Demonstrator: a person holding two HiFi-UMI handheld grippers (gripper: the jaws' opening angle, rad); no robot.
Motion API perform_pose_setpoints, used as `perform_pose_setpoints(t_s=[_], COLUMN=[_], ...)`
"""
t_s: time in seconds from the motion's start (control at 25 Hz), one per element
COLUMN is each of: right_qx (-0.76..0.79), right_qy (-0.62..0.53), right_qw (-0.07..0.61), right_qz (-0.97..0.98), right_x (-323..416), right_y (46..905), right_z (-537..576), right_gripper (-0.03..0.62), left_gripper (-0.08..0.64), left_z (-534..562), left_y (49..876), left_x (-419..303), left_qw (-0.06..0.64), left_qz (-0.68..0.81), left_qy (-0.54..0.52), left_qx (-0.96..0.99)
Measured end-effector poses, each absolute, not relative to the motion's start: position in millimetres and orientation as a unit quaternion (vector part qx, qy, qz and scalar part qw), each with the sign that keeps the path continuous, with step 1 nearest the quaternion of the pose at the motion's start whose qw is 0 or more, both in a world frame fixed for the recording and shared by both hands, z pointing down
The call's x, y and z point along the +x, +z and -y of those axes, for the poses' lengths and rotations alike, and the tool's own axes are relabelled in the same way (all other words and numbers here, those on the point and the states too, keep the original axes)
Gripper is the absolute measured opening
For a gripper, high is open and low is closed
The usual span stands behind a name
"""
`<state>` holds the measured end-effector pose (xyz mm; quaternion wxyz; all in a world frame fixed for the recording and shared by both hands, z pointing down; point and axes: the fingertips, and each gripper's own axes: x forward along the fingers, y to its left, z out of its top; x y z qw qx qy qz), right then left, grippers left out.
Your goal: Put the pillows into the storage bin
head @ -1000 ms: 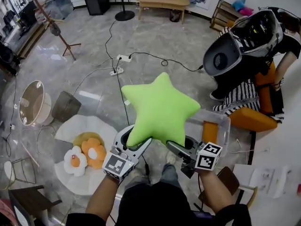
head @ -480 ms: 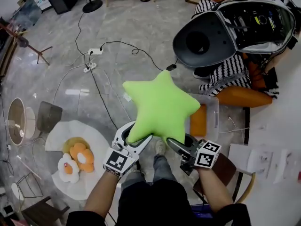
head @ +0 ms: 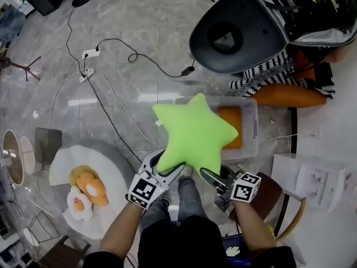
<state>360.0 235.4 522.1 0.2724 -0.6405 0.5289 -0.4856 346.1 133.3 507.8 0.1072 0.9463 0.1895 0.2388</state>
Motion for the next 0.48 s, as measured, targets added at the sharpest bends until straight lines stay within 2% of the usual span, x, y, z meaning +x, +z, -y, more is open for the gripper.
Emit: perform_pose_setpoints(t_s=[0.48], right_qx=[-0.639], right_qy=[-0.549], right_qw=[0.310], right_qz=[-0.441], right_x=[367.7], right_y=[652.8], right_z=[-276.6], right_gripper=[0.229], left_gripper=[0.311], left_z=[-171.8], left_y=[647.5], left_x=[362.4], left_qw=[0.148], left_qz=[-0.223], left_qy=[0.325], left_qx=[0.907])
